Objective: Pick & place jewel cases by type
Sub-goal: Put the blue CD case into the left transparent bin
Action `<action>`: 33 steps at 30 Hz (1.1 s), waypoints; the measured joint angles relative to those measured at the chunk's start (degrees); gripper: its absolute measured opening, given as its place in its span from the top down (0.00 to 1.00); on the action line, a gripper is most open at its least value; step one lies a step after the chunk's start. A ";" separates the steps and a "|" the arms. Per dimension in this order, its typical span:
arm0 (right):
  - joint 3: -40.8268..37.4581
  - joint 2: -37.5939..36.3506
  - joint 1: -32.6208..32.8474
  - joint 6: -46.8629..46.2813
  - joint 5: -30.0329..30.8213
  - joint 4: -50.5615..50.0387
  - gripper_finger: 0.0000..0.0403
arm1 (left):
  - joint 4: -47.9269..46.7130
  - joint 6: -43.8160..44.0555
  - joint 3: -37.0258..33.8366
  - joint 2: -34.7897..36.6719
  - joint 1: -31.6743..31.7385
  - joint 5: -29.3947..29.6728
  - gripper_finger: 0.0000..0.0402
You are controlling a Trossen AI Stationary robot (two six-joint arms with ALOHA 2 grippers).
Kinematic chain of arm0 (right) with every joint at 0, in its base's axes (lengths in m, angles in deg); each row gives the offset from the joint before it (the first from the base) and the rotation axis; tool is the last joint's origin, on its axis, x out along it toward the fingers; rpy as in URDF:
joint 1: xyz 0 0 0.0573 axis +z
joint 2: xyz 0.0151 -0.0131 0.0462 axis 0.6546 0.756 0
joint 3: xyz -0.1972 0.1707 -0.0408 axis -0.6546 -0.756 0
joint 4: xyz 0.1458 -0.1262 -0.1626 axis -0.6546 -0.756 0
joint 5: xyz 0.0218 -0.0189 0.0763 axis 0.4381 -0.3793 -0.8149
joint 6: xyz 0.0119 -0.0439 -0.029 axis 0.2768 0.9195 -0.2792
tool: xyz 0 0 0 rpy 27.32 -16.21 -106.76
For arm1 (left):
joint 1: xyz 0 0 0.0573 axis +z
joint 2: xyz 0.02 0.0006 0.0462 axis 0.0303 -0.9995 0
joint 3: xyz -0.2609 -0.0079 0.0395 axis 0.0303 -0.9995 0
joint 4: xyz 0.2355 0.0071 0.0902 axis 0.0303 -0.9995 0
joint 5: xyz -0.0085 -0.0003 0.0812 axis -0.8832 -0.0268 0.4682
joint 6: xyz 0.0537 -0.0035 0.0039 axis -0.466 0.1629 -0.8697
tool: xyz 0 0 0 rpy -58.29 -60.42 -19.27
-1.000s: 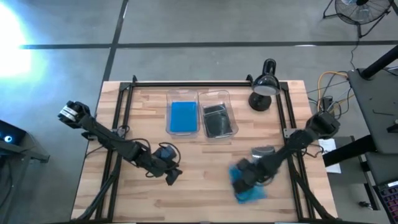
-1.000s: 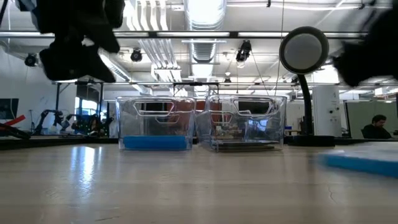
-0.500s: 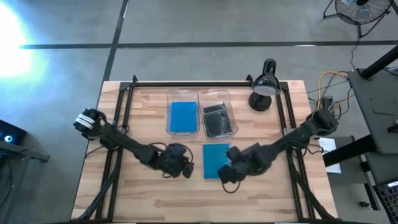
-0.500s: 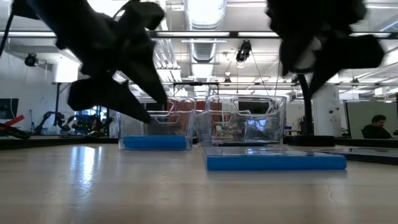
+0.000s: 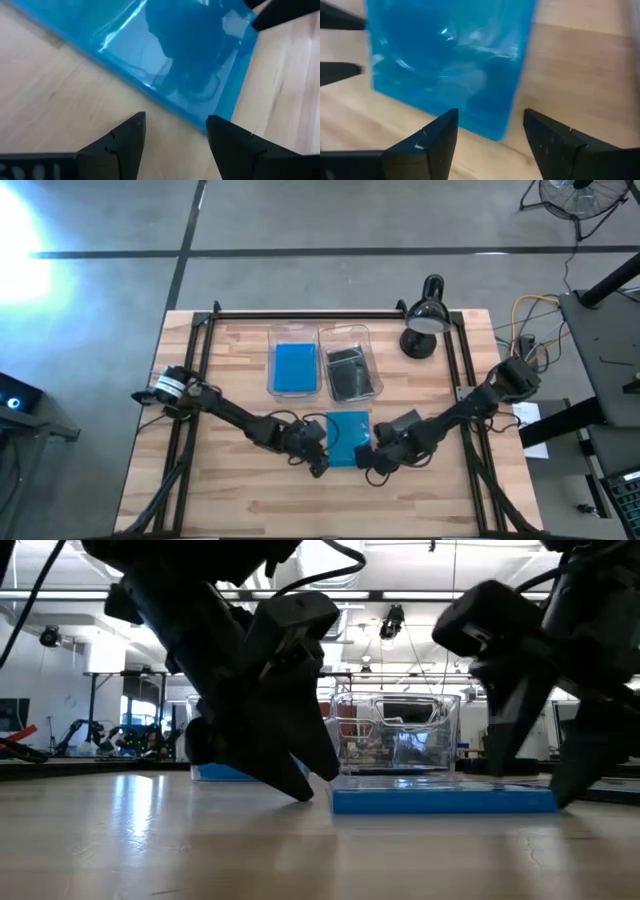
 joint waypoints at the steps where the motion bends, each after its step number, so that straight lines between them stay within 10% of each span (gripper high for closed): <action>1: -0.19 0.70 -0.53 1.38 0.01 1.83 0.46 | -0.01 -0.72 0.06 -0.54 0.00 -0.35 0.52; 18: 2.39 -5.66 -2.65 16.98 12.62 14.85 0.46 | -1.19 -3.30 -2.11 -2.44 -1.66 -1.80 0.52; 27: 7.41 3.34 -4.80 16.52 2.18 14.56 0.48 | 0.31 -3.23 -2.07 -1.29 -1.91 -0.28 0.52; 33: 7.91 3.08 -4.85 17.56 -4.10 13.93 0.74 | -1.74 -6.78 -2.16 1.70 -4.45 2.66 0.52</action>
